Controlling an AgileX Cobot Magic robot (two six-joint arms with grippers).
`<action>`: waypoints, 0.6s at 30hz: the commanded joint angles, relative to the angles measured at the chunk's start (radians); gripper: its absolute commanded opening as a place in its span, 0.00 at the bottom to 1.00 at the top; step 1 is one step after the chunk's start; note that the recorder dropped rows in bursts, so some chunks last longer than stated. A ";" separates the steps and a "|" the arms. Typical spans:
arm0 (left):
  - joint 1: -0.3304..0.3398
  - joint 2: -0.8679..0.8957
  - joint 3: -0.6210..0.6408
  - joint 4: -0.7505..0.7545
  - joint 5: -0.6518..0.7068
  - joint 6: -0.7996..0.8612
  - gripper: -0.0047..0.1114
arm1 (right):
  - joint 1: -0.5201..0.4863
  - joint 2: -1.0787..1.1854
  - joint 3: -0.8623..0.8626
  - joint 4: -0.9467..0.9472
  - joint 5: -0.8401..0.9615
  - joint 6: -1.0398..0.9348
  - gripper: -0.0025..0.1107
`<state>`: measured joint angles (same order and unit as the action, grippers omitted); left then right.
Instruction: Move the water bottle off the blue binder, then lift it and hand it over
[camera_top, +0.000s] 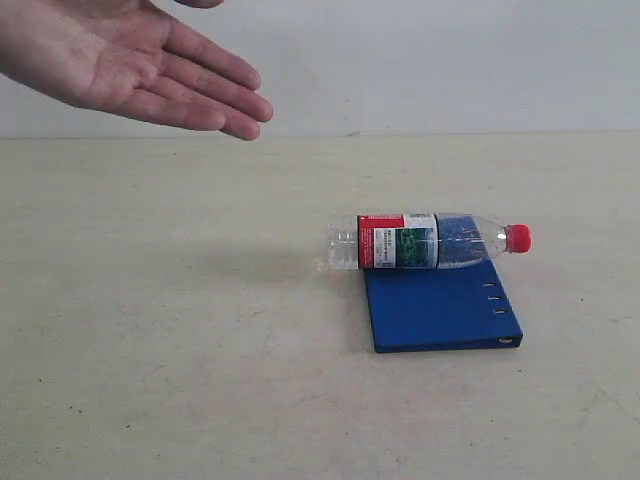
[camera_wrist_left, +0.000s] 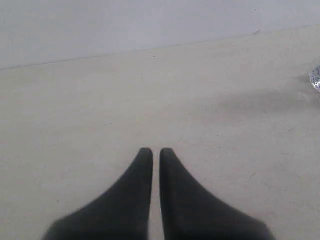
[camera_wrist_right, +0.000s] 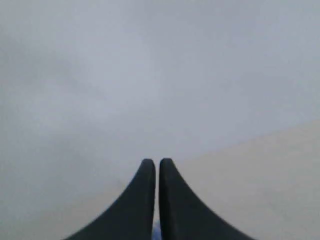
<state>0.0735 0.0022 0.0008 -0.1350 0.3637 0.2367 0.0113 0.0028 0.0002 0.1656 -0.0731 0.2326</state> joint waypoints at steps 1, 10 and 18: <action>-0.004 -0.002 -0.001 -0.007 0.000 0.004 0.08 | -0.002 -0.003 0.000 0.297 -0.300 0.379 0.02; -0.004 -0.002 -0.001 -0.007 0.000 0.004 0.08 | -0.002 -0.003 0.000 0.559 -0.720 0.349 0.02; -0.004 -0.002 -0.001 -0.007 0.000 0.004 0.08 | -0.002 -0.003 0.000 0.537 -0.940 0.376 0.02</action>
<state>0.0735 0.0022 0.0008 -0.1350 0.3637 0.2367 0.0113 0.0000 0.0002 0.7243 -0.9681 0.5889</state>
